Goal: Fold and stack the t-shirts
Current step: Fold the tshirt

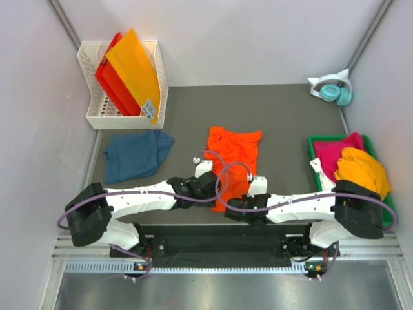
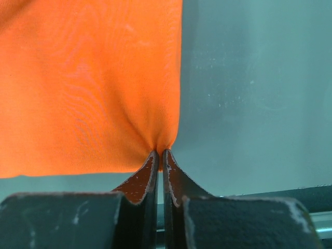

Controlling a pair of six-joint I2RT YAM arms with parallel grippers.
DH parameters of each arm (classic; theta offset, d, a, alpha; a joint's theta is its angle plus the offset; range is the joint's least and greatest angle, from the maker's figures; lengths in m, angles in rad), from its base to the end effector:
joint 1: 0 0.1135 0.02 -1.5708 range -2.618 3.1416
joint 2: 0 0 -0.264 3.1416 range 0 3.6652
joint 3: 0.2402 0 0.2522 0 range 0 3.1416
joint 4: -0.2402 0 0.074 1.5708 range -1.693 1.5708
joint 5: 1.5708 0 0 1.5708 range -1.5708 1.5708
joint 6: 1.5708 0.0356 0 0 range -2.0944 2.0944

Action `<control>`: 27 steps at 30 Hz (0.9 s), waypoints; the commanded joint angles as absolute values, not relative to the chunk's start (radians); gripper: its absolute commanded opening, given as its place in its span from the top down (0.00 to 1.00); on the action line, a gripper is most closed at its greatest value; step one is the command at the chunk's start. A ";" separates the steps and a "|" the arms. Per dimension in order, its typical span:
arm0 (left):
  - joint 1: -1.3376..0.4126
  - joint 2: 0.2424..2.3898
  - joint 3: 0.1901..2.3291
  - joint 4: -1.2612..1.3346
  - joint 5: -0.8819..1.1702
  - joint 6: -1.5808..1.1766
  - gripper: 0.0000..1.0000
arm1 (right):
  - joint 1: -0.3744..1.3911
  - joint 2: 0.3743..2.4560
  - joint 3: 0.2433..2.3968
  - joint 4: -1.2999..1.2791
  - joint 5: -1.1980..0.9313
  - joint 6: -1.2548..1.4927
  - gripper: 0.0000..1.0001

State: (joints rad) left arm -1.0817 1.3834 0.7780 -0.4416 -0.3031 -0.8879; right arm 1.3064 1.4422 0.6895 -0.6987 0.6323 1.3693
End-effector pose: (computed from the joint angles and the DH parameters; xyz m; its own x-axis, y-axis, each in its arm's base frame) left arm 0.1317 -0.2249 0.1893 -0.8559 0.0323 -0.5161 0.1718 0.9591 -0.2249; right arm 0.0773 0.2051 0.1497 -0.7968 0.0813 -0.5988 0.1021 0.9948 -0.0007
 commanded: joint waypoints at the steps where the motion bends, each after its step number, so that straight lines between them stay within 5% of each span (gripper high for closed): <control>1: -1.086 1.379 0.811 -0.368 -0.288 -0.871 0.50 | 1.310 1.513 0.624 -0.660 0.442 1.378 1.00; 27: -1.085 1.488 0.706 -0.411 -0.275 -0.893 0.55 | 1.285 1.535 0.647 -0.658 0.443 1.353 1.00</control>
